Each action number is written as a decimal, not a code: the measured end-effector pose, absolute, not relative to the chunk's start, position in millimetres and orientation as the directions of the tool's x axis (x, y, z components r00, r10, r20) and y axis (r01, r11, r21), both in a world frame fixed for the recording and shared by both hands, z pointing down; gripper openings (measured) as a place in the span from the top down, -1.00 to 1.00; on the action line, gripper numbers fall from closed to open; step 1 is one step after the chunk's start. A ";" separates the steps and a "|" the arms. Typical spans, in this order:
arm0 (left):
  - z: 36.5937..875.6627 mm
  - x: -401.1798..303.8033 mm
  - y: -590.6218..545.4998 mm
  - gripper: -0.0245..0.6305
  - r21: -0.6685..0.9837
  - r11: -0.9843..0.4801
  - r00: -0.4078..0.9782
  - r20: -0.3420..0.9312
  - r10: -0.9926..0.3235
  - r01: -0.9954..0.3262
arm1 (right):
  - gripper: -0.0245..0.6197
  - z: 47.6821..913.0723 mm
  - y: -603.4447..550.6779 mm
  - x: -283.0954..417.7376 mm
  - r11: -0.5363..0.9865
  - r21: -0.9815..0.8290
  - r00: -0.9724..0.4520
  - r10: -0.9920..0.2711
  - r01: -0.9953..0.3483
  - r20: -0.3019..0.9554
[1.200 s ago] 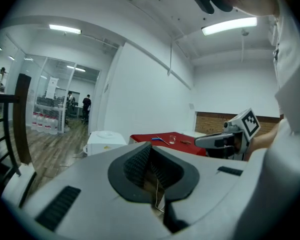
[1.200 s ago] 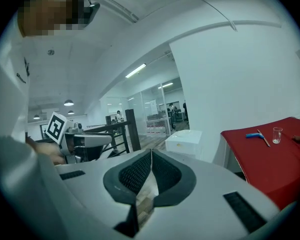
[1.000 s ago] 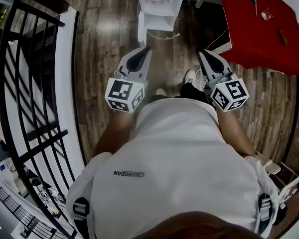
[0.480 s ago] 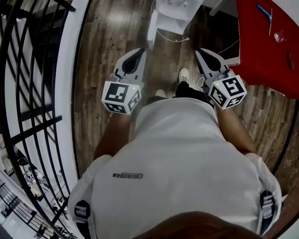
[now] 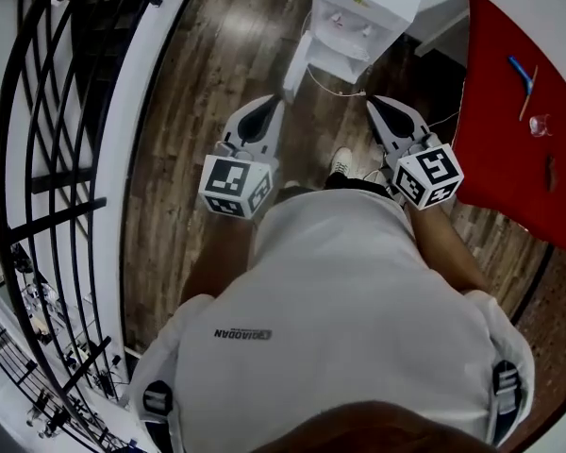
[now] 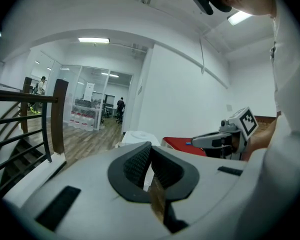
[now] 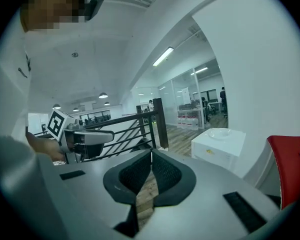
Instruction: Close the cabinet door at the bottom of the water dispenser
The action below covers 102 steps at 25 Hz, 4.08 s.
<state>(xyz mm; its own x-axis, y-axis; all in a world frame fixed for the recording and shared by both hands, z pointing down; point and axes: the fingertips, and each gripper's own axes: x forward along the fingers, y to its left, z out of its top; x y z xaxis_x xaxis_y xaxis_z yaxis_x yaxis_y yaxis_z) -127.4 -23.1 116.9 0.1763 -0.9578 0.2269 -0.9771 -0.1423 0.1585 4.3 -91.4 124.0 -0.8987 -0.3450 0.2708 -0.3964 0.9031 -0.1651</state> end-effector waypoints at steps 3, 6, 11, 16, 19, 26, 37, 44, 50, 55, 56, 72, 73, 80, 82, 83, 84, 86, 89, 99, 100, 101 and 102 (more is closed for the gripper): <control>122.5 -125.0 -42.0 0.94 0.157 -0.101 0.137 0.241 -0.961 -0.982 | 0.85 133.4 -114.0 6.1 0.913 -0.184 -0.909 -0.307 -0.365 0.283; 126.5 -128.1 -54.6 0.94 0.140 -0.044 0.080 0.259 -0.963 -0.989 | 0.85 142.0 -135.6 7.6 0.920 -0.202 -0.917 -0.272 -0.337 0.292; 137.6 -140.6 -75.8 0.94 0.117 0.039 -0.004 0.291 -0.957 -0.992 | 0.85 164.3 -176.9 -5.0 0.935 -0.200 -0.926 -0.224 -0.292 0.302; 157.9 -158.0 -84.7 0.94 0.089 0.061 -0.030 0.314 -0.949 -0.994 | 0.85 189.4 -202.6 -33.7 0.942 -0.188 -0.928 -0.213 -0.278 0.305; 185.1 -174.3 -76.7 0.94 0.100 0.072 -0.034 0.346 -0.938 -0.992 | 0.85 202.1 -204.2 -48.0 0.934 -0.200 -0.927 -0.231 -0.296 0.296; 289.7 -220.9 -73.3 0.94 0.191 0.110 -0.020 0.418 -0.908 -0.975 | 0.85 266.3 -211.2 -86.2 0.900 -0.234 -0.906 -0.291 -0.368 0.307; 453.4 -245.3 -93.7 0.94 0.157 0.119 -0.046 0.407 -0.912 -0.980 | 0.85 426.5 -209.3 -114.4 0.918 -0.218 -0.916 -0.256 -0.331 0.309; 526.0 -269.5 -107.4 0.94 0.163 0.104 -0.035 0.382 -0.924 -0.981 | 0.85 495.1 -204.2 -149.0 0.935 -0.159 -0.909 -0.251 -0.316 0.332; 595.4 -284.1 -119.3 0.94 0.152 0.100 -0.037 0.369 -0.929 -0.983 | 0.85 561.3 -199.7 -170.0 0.958 -0.138 -0.925 -0.196 -0.252 0.327; 644.0 -298.1 -139.6 0.94 0.175 0.081 -0.016 0.345 -0.939 -0.981 | 0.85 595.1 -199.0 -186.3 0.982 -0.080 -0.940 -0.141 -0.174 0.311; 651.6 -301.8 -143.3 0.94 0.168 0.082 -0.020 0.340 -0.940 -0.982 | 0.85 599.6 -199.3 -188.4 0.985 -0.065 -0.942 -0.133 -0.160 0.307; 732.8 -298.7 -156.4 0.94 0.083 -0.030 0.055 0.314 -0.948 -0.996 | 0.49 697.7 -174.8 -195.1 0.965 -0.097 -0.899 -0.188 -0.244 0.396; 733.4 -300.0 -156.7 0.94 0.081 -0.027 0.051 0.311 -0.949 -0.996 | 0.47 701.0 -173.3 -196.3 0.960 -0.097 -0.893 -0.202 -0.261 0.403; 750.8 -313.9 -157.3 0.94 0.069 -0.034 0.055 0.330 -0.942 -0.997 | 0.27 698.6 -176.0 -210.7 0.915 -0.001 -0.840 -0.371 -0.404 0.396; 748.4 -318.5 -160.2 0.94 0.085 -0.022 0.048 0.315 -0.948 -0.996 | 0.18 698.5 -180.4 -218.9 0.896 0.016 -0.826 -0.415 -0.443 0.383; 746.2 -318.9 -161.6 0.94 0.088 -0.023 0.049 0.306 -0.951 -0.996 | 0.16 700.0 -182.5 -222.2 0.888 0.026 -0.817 -0.434 -0.459 0.380; 744.4 -318.1 -162.6 0.94 0.089 -0.028 0.054 0.299 -0.953 -0.996 | 0.14 702.6 -184.2 -225.0 0.880 0.035 -0.807 -0.450 -0.474 0.383; 742.9 -314.6 -162.5 0.94 0.087 -0.045 0.069 0.293 -0.954 -0.995 | 0.14 710.3 -185.8 -228.9 0.865 0.048 -0.783 -0.474 -0.499 0.403; 741.0 -312.4 -160.9 0.94 0.081 -0.061 0.082 0.287 -0.955 -0.995 | 0.14 719.3 -184.8 -232.0 0.850 0.057 -0.758 -0.496 -0.524 0.423; 740.3 -311.9 -162.3 0.94 0.085 -0.075 0.096 0.281 -0.955 -0.994 | 0.14 734.1 -194.9 -235.9 0.821 0.129 -0.708 -0.549 -0.556 0.444; 740.5 -310.9 -162.6 0.94 0.083 -0.080 0.100 0.282 -0.954 -0.993 | 0.14 735.6 -195.8 -235.8 0.821 0.132 -0.705 -0.549 -0.555 0.448; 741.1 -310.1 -162.9 0.94 0.081 -0.083 0.103 0.284 -0.953 -0.993 | 0.14 736.5 -196.3 -235.5 0.822 0.134 -0.705 -0.549 -0.554 0.450; 742.1 -309.8 -163.3 0.94 0.079 -0.085 0.104 0.287 -0.952 -0.993 | 0.14 737.0 -196.4 -235.1 0.822 0.135 -0.705 -0.548 -0.552 0.451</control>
